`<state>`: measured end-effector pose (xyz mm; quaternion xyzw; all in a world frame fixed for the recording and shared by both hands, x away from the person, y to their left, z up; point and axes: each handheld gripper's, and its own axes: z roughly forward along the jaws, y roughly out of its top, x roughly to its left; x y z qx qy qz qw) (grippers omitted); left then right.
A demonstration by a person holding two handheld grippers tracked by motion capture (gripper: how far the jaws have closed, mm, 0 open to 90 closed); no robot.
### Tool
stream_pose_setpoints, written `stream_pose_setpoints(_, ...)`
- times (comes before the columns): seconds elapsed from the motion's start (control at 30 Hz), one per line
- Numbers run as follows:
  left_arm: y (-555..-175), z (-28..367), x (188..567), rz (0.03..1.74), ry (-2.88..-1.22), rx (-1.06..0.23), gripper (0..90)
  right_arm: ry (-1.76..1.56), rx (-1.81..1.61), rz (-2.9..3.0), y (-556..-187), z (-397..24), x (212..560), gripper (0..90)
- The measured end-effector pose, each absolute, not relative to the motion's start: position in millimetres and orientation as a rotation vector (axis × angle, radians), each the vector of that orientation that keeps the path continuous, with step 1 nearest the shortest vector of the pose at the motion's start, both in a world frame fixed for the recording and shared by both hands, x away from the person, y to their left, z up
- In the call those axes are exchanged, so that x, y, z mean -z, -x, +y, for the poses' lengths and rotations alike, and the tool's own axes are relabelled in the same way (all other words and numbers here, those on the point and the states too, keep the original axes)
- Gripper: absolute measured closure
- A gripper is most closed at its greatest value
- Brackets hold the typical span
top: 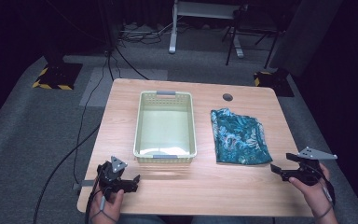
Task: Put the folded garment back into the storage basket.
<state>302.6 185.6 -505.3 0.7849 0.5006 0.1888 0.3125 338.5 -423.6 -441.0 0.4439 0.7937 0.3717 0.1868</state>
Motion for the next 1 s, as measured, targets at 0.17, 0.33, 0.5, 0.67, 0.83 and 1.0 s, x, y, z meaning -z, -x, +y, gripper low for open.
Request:
stream_pose_setpoints(0.17,-302.6,185.6,505.4,1.320,-2.070,-0.498,0.3,-1.225,-1.048,2.240,-343.0,-420.0,431.8,9.2)
stream_pose_setpoints(0.33,-302.7,185.7,505.4,1.319,-2.072,-0.498,0.3,-1.207,-1.049,2.250,-350.7,-416.6,423.8,9.2)
stream_pose_setpoints(0.5,-302.6,185.7,505.4,1.320,-2.071,-0.498,0.3,-1.187,-1.052,2.257,-358.7,-413.3,416.9,9.2)
stream_pose_setpoints(0.67,-302.5,185.6,505.5,1.321,-2.070,-0.498,0.3,-1.180,-1.065,2.259,-366.2,-408.6,412.8,9.1)
stream_pose_setpoints(0.83,-302.5,185.6,505.5,1.320,-2.070,-0.499,0.3,-1.169,-1.072,2.268,-374.1,-401.9,409.5,9.1)
stream_pose_setpoints(1.0,-302.3,185.5,505.4,1.322,-2.070,-0.498,0.4,-1.154,-1.082,2.264,-381.6,-392.2,403.3,9.1)
